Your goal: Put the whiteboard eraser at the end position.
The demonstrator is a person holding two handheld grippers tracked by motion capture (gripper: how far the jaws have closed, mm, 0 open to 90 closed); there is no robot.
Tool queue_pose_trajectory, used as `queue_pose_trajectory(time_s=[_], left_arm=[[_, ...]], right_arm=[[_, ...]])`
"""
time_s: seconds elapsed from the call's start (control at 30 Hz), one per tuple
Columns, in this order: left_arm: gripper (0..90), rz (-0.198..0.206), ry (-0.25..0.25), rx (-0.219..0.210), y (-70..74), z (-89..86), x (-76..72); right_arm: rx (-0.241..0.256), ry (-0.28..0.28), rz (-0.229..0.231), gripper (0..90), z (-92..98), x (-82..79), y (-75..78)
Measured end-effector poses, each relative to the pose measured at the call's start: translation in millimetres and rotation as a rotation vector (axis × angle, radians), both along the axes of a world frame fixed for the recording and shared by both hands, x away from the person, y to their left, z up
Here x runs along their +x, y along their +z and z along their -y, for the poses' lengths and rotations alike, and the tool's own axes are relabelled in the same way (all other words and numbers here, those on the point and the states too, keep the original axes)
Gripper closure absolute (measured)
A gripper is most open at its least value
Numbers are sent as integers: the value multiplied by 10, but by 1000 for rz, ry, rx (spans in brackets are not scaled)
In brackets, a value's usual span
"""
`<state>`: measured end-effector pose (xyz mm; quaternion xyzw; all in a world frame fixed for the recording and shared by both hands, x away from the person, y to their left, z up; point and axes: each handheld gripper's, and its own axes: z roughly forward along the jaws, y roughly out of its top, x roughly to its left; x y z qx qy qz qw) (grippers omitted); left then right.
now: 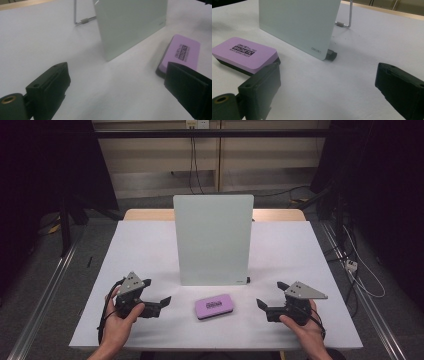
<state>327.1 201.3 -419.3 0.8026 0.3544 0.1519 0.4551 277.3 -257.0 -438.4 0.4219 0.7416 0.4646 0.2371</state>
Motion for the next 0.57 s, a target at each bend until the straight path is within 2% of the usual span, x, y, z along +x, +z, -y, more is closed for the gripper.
queue_pose_trajectory(time_s=[0.07, 0.1, 0.2, 0.3, 0.4, 0.57], left_arm=[[63, -12, 31, -1, -31, -51, -18], [63, -16, 44, -21, -49, -74, -31], [63, -2, 60, -38, -87, -128, -60], [61, 5, 73, -90, -114, -173, -85], [61, 20, 79, -92, -112, -203, -96], [61, 18, 100, -94, -115, -213, -74]], right_arm=[[-2, -4, 1, 63, 3, 6, -2], [-3, -4, 0, 64, 3, 7, -3], [-4, -2, -2, 64, 1, 13, -5], [-7, 0, -2, 64, -1, 16, -6], [-6, 2, -1, 64, 5, 10, -5], [-6, 0, -1, 64, 5, 19, -6]])
